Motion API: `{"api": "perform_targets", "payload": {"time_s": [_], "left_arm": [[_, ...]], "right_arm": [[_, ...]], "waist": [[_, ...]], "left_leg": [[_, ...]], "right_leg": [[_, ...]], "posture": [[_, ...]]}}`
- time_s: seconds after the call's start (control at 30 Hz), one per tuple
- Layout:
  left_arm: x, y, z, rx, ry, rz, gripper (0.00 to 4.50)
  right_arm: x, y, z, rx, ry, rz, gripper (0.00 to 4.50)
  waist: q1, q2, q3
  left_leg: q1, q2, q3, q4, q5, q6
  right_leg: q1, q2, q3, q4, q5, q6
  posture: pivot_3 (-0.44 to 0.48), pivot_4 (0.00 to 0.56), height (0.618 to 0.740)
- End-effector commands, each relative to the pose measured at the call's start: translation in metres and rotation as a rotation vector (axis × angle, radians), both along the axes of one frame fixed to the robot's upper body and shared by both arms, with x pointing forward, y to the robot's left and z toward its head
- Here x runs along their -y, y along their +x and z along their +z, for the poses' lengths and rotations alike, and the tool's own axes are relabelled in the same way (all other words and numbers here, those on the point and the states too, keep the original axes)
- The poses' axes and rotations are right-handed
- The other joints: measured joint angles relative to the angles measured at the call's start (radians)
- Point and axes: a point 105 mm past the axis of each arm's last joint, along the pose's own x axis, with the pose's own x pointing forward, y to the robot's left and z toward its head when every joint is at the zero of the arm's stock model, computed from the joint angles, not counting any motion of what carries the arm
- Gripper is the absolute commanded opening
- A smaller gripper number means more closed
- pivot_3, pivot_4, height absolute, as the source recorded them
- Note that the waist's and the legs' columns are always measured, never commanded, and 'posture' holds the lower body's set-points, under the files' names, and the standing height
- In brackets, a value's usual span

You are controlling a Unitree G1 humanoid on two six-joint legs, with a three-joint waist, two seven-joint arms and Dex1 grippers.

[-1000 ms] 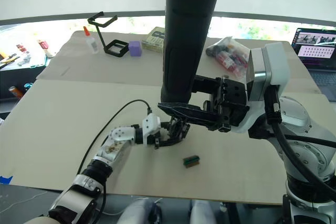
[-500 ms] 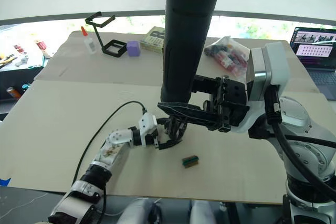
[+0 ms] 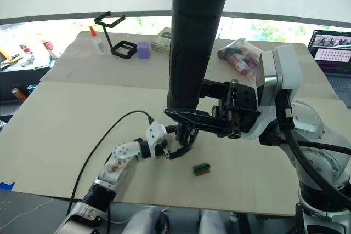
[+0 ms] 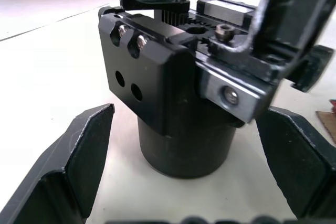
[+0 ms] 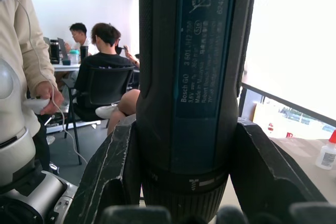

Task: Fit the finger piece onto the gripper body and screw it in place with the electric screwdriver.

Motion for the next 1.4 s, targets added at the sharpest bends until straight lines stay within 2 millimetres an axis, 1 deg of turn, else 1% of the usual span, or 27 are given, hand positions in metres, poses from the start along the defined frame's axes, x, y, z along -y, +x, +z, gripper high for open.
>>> {"api": "perform_targets", "payload": {"time_s": [0.03, 0.17, 0.27, 0.33, 0.37, 0.57, 0.73, 0.83, 0.97, 1.1, 1.4], "left_arm": [[0.008, 0.001, -0.006, -0.014, 0.016, -0.020, 4.44], [0.011, 0.004, -0.009, -0.015, 0.040, -0.035, 4.44], [0.010, 0.004, -0.010, -0.018, 0.045, -0.036, 3.70], [0.009, 0.003, -0.011, -0.019, 0.048, -0.039, 2.82], [0.008, 0.002, -0.012, -0.019, 0.049, -0.041, 2.53], [0.007, 0.000, -0.015, -0.026, 0.057, -0.045, 2.54], [0.007, -0.001, -0.016, -0.038, 0.054, -0.050, 2.54], [0.007, -0.002, -0.018, -0.045, 0.055, -0.055, 2.54], [0.006, -0.003, -0.019, -0.050, 0.057, -0.057, 2.54], [0.004, -0.004, -0.020, -0.053, 0.064, -0.058, 2.54], [0.005, -0.005, -0.019, -0.062, 0.055, -0.054, 2.54]], "right_arm": [[0.000, -0.005, 0.007, 0.048, 0.013, 0.010, 1.93], [-0.001, -0.005, 0.007, 0.051, 0.014, 0.010, 1.93], [-0.001, -0.005, 0.007, 0.054, 0.014, 0.008, 1.93], [0.000, -0.006, 0.007, 0.056, 0.014, 0.005, 1.93], [0.000, -0.006, 0.007, 0.056, 0.014, 0.004, 1.93], [-0.001, -0.001, 0.008, 0.071, 0.015, -0.014, 1.93], [-0.008, 0.009, 0.011, 0.089, 0.026, -0.023, 1.93], [-0.013, 0.015, 0.010, 0.096, 0.021, -0.028, 1.93], [-0.016, 0.028, -0.001, 0.091, -0.019, -0.076, 1.93], [-0.018, 0.036, -0.007, 0.095, -0.036, -0.099, 1.93], [-0.019, 0.040, -0.022, 0.076, -0.050, -0.100, 1.93]], "waist": [[0.002, 0.000, 0.000], [0.004, 0.000, 0.000], [0.005, 0.000, 0.000], [0.005, 0.000, 0.000], [0.005, 0.000, 0.000], [0.001, 0.000, 0.000], [-0.004, 0.000, 0.000], [-0.003, 0.000, 0.000], [-0.004, 0.000, 0.000], [-0.007, 0.000, 0.000], [-0.008, 0.000, 0.000]], "left_leg": [[0.000, 0.000, 0.000, 0.000, 0.000, 0.000], [0.000, 0.000, 0.000, 0.000, 0.000, 0.000], [0.000, 0.000, 0.000, 0.000, 0.000, 0.000], [0.000, 0.000, 0.000, 0.000, 0.000, 0.000], [0.000, 0.000, 0.000, 0.000, 0.000, 0.000], [0.000, 0.000, 0.000, 0.000, 0.000, 0.000], [0.000, 0.000, 0.000, 0.000, 0.000, 0.000], [0.000, 0.000, 0.000, 0.000, 0.000, 0.000], [-0.001, -0.001, 0.000, 0.000, 0.000, 0.000], [-0.001, -0.001, 0.000, 0.000, 0.000, 0.000], [-0.001, 0.000, 0.000, 0.000, 0.000, -0.001]], "right_leg": [[0.000, 0.000, 0.000, 0.000, 0.000, 0.000], [0.000, 0.000, 0.000, 0.000, 0.000, 0.000], [0.000, 0.000, 0.000, 0.000, 0.000, 0.000], [0.000, 0.000, 0.000, 0.000, 0.000, 0.000], [0.000, 0.000, 0.000, 0.000, 0.000, 0.000], [0.000, 0.000, 0.000, -0.001, 0.000, 0.000], [0.000, 0.000, 0.000, 0.000, 0.000, 0.000], [0.000, 0.000, -0.001, 0.000, 0.000, 0.000], [0.000, 0.000, -0.001, -0.001, 0.000, 0.000], [0.000, 0.001, -0.001, -0.001, 0.000, 0.000], [0.000, 0.002, -0.001, 0.000, 0.000, 0.001]], "posture": [[0.000, 0.150, 0.740], [0.000, 0.150, 0.740], [0.000, 0.150, 0.740], [0.000, 0.150, 0.740], [0.000, 0.150, 0.740], [0.000, 0.150, 0.740], [0.000, 0.150, 0.740], [0.000, 0.150, 0.740], [0.000, 0.150, 0.740], [0.000, 0.150, 0.740], [0.000, 0.150, 0.740]]}}
